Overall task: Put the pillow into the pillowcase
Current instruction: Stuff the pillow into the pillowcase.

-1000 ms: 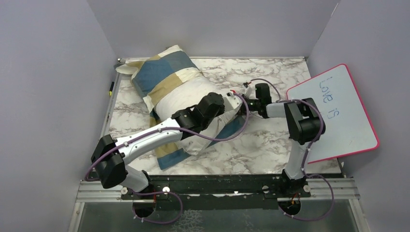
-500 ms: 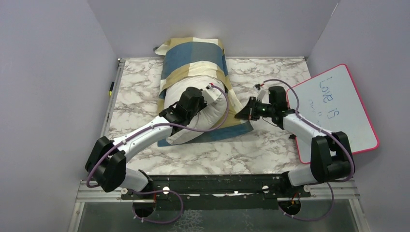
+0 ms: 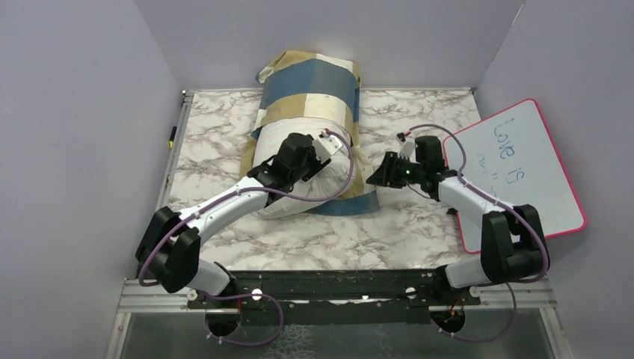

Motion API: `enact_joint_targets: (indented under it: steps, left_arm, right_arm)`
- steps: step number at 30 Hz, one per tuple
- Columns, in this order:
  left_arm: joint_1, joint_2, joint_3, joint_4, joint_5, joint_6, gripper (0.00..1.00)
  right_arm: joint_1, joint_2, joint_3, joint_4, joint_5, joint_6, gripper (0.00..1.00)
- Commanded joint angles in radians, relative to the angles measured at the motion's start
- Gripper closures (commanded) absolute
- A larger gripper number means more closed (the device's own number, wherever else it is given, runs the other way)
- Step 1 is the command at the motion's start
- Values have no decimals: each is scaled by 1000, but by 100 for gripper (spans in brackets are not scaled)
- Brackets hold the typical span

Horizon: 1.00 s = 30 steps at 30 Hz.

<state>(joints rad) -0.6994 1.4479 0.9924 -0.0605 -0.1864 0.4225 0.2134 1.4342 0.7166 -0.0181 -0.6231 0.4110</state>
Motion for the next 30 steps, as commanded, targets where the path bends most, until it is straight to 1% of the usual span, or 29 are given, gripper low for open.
enact_joint_targets:
  steps: [1,2,3,5,6,8,11,13,15,17,19,20,22,23,24,25,26,27,30]
  left_arm:
    - [40,-102,11,-109,71,-107,44]
    - [40,-131,4,-100,116,-113,40]
    - [40,-154,-6,-85,146,-117,36]
    - [40,-184,-34,-55,183,-125,30]
    - [40,-189,-49,-44,213,-126,28]
    - [38,-181,-77,-27,224,-126,26]
    - [28,-149,-107,-6,238,-108,21]
    - [6,-129,-113,2,219,-89,15]
    - [-18,-113,-118,12,196,-68,11]
    - [-38,-97,-130,37,153,-33,9]
    - [-48,-75,-140,55,117,-5,10]
    - [-48,-63,-142,56,112,9,13]
    - [-48,-45,-147,56,102,35,24]
    - [-48,-38,-147,56,83,40,41]
    - [-48,-35,-147,56,67,46,62]
    - [-49,-35,-148,54,54,51,80]
    - [-48,-38,-146,50,48,53,95]
    - [-48,-45,-145,44,41,56,100]
    - [-49,-68,-141,41,7,53,100]
  right_arm:
    - [-2,-65,129,-64,229,-144,51]
    - [-2,-69,136,-12,226,-182,51]
    - [0,-70,125,78,210,-226,50]
    - [4,-56,108,225,176,-323,50]
    - [7,-39,108,280,156,-384,50]
    - [13,16,127,366,124,-479,49]
    - [24,128,159,499,80,-566,47]
    - [30,195,164,614,65,-598,44]
    - [40,244,174,688,66,-629,41]
    - [61,289,191,741,64,-711,39]
    - [97,336,205,777,102,-811,38]
    - [115,359,208,802,125,-851,37]
    - [146,410,229,846,203,-902,36]
    - [155,440,248,853,243,-926,36]
    - [160,466,264,868,301,-942,37]
    - [161,489,272,895,343,-947,38]
    - [162,508,276,924,367,-950,39]
    - [162,520,279,943,381,-963,43]
    - [161,534,292,960,372,-975,55]
